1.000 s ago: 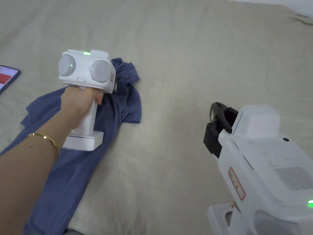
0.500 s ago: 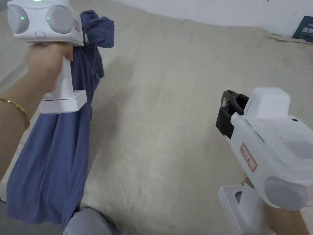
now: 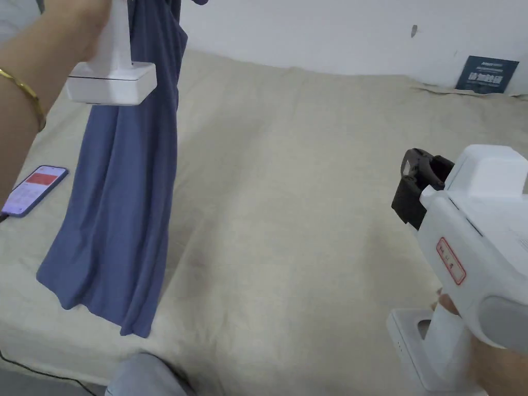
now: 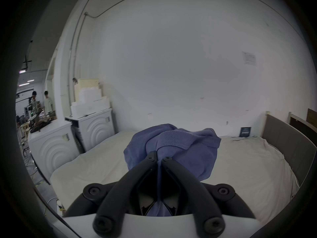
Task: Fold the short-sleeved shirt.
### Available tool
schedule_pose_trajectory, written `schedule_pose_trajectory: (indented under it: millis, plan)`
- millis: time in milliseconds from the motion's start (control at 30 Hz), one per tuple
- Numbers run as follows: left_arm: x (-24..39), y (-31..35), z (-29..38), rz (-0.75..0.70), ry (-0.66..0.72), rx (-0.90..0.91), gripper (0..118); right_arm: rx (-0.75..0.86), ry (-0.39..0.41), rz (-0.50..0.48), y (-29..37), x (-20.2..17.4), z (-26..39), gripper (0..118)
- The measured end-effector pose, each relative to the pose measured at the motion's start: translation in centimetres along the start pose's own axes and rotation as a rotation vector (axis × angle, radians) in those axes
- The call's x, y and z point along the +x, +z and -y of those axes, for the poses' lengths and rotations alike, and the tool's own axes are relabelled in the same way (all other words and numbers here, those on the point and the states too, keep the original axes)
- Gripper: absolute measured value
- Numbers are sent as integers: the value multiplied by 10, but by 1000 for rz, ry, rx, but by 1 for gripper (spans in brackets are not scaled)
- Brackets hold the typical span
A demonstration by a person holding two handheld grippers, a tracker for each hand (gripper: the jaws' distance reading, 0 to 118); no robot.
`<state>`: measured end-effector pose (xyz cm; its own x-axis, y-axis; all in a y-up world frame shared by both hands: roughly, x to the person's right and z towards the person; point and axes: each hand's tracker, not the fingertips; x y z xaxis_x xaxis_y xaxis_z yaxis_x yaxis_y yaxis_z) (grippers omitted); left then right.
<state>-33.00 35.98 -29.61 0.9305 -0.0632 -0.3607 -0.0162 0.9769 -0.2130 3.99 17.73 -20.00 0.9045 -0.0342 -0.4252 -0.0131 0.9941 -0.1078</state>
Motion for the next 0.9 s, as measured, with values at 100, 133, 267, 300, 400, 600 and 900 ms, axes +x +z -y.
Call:
schedule_pose_trajectory:
  millis: [100,133,267,300,400,600,900]
  plan:
    - [44,-9,1,89,-25,0,0,13,-3,59,15,17,-3,0]
    - [61,-12,5,123,-37,-5,0,18,-6,80,21,23,-5,0]
    - [140,-23,34,276,-70,-56,0,22,-13,180,42,52,-8,0]
    - [161,-25,43,323,-74,-77,0,21,-16,209,46,61,-7,0]
    - [224,-12,74,448,-113,-141,0,13,-23,288,63,85,-5,0]
    - [336,-5,146,663,-209,-247,0,-20,-64,423,87,129,6,0]
    - [429,36,275,843,-346,-451,0,-69,-102,508,100,161,29,0]
